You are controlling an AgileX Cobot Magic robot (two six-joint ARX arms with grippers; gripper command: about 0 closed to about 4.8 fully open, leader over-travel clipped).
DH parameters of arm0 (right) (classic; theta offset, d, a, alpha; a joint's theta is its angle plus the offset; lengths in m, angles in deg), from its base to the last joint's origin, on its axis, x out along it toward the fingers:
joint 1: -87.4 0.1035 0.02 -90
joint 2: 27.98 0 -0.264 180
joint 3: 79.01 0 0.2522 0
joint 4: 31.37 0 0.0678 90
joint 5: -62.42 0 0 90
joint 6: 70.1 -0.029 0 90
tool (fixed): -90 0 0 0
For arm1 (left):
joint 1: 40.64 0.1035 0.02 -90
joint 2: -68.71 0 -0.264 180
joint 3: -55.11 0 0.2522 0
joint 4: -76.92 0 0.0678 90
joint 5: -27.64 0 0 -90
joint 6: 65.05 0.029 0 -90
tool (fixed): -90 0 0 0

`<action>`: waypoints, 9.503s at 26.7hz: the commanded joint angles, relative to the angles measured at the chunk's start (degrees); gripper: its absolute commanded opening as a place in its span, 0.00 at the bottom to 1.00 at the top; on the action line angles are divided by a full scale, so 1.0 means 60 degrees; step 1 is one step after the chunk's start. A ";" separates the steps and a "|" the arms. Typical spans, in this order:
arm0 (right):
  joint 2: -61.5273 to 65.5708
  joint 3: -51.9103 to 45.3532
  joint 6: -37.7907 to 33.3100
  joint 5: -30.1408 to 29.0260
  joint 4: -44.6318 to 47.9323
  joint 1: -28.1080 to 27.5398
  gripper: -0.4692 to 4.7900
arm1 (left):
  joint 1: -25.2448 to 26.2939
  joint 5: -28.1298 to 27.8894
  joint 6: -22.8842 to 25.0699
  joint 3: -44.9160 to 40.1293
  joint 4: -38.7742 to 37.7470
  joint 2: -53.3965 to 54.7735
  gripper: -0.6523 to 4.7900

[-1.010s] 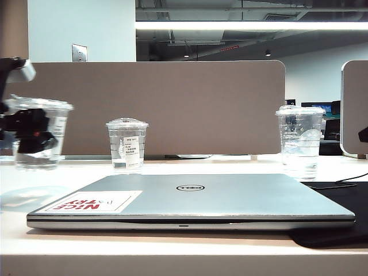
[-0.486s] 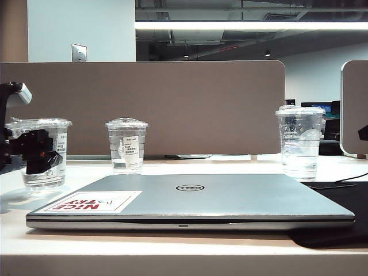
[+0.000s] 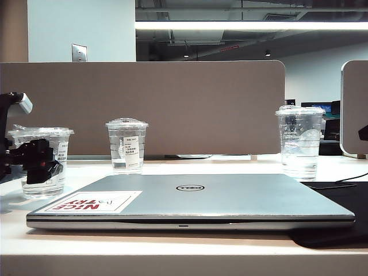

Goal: Pick up the coffee cup on the middle and place it on the left side of the laptop.

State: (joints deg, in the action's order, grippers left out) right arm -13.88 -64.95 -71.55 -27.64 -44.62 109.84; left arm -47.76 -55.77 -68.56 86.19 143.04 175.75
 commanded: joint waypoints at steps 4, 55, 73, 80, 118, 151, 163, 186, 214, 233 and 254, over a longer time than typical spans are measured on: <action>0.0000 -0.0036 -0.0004 0.0018 0.0168 0.0015 0.08 | 0.0015 0.0047 0.0004 -0.0007 0.0423 -0.0004 0.88; -0.2357 -0.0036 -0.0004 0.0018 0.0164 -0.0357 0.08 | 0.0000 0.1020 -0.0648 -0.2823 -0.1461 -0.9708 0.11; -0.2357 -0.0036 -0.0004 -0.0514 0.0164 -0.5107 0.08 | 0.0000 0.0845 -0.0321 -0.2820 -0.2229 -0.9770 0.11; -0.2357 -0.0036 -0.0004 -0.0087 0.0164 -0.5595 0.08 | 0.0004 0.0149 -0.0226 -0.2820 -0.2929 -1.0131 0.11; -0.2357 -0.0036 -0.0004 -0.0084 0.0164 -0.3089 0.08 | 0.0004 -0.1231 -0.0168 -0.2455 -1.2295 -1.6538 0.11; -0.2357 -0.0036 -0.0004 -0.0193 0.0164 -0.4084 0.08 | 0.0004 -0.0699 0.0007 -0.2692 -1.2247 -1.6538 0.11; -0.2357 -0.0036 -0.0004 -0.0193 0.0164 -0.4084 0.08 | 0.0018 -0.0831 0.0372 -0.2696 -1.2528 -1.7813 0.11; -0.2357 -0.0036 -0.0004 -0.0193 0.0135 -0.4087 0.08 | 0.0572 0.0011 0.0798 -0.2816 -1.2298 -1.7832 0.11; -0.2357 -0.0036 -0.0004 -0.0193 0.0135 -0.4084 0.08 | 0.0969 -0.0215 0.0200 -0.2816 -1.2247 -1.7832 0.11; -0.2357 -0.0036 -0.0004 -0.0193 0.0135 -0.4084 0.08 | 0.0965 -0.0230 0.0200 -0.2816 -1.2251 -1.7832 0.11; -0.2357 -0.0036 -0.0004 -0.0193 0.0135 -0.4084 0.08 | 0.0965 -0.0230 0.0200 -0.2816 -1.2254 -1.7832 0.11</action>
State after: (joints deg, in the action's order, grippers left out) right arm -27.93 -64.95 -71.57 -28.71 -44.64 85.36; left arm -41.96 -57.17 -67.27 69.10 68.90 68.79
